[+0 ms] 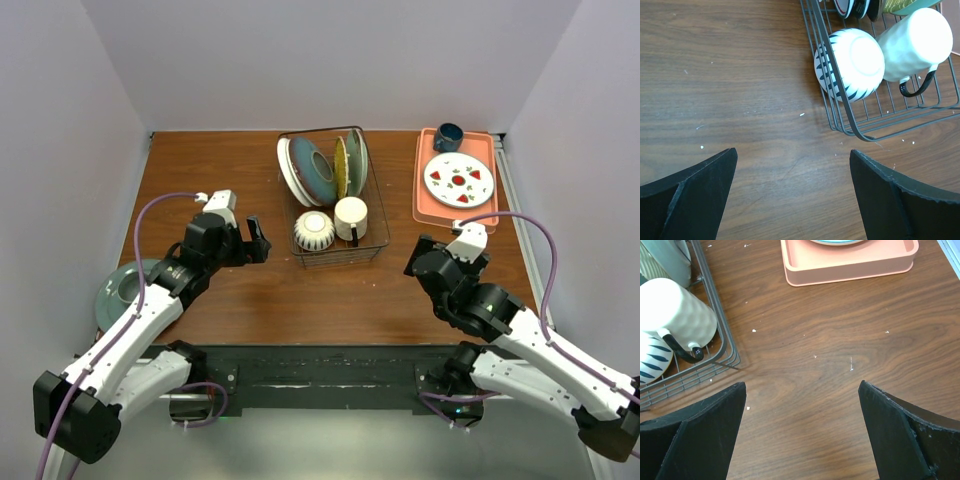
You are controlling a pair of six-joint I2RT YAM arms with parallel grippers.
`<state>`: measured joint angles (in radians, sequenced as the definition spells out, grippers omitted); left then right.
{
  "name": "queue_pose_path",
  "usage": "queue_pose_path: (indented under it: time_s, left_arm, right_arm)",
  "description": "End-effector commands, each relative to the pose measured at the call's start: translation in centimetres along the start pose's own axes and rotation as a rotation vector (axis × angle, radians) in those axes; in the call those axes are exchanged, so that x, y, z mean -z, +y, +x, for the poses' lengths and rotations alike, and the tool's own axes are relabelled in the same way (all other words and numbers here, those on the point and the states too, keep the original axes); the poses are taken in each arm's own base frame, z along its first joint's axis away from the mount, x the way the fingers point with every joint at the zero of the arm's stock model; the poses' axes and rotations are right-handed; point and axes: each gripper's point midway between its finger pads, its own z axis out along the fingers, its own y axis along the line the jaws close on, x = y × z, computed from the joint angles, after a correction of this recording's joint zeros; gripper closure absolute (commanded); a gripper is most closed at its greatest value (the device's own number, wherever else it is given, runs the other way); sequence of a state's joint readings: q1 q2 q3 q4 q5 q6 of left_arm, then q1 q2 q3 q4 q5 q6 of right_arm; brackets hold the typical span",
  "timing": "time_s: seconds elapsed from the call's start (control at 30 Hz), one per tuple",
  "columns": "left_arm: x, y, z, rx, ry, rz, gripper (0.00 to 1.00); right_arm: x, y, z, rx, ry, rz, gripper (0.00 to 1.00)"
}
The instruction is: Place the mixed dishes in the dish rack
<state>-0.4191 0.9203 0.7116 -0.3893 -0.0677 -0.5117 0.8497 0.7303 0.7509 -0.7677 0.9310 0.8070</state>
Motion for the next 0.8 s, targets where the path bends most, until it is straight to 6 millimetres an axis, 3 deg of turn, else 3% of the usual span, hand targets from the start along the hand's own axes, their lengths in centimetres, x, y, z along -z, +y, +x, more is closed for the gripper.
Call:
queue_pose_path:
  time_s: [0.0, 0.77]
  left_arm:
    - [-0.14, 0.08, -1.12, -0.006, -0.040, -0.006, 0.00]
    - [-0.23, 0.49, -1.08, -0.008, -0.042, -0.027, 0.00]
  right_arm:
    - [-0.04, -0.80, -0.83, -0.064, -0.047, 0.040, 0.01]
    - [-0.20, -0.91, -0.66, -0.057, -0.047, 0.054, 0.01]
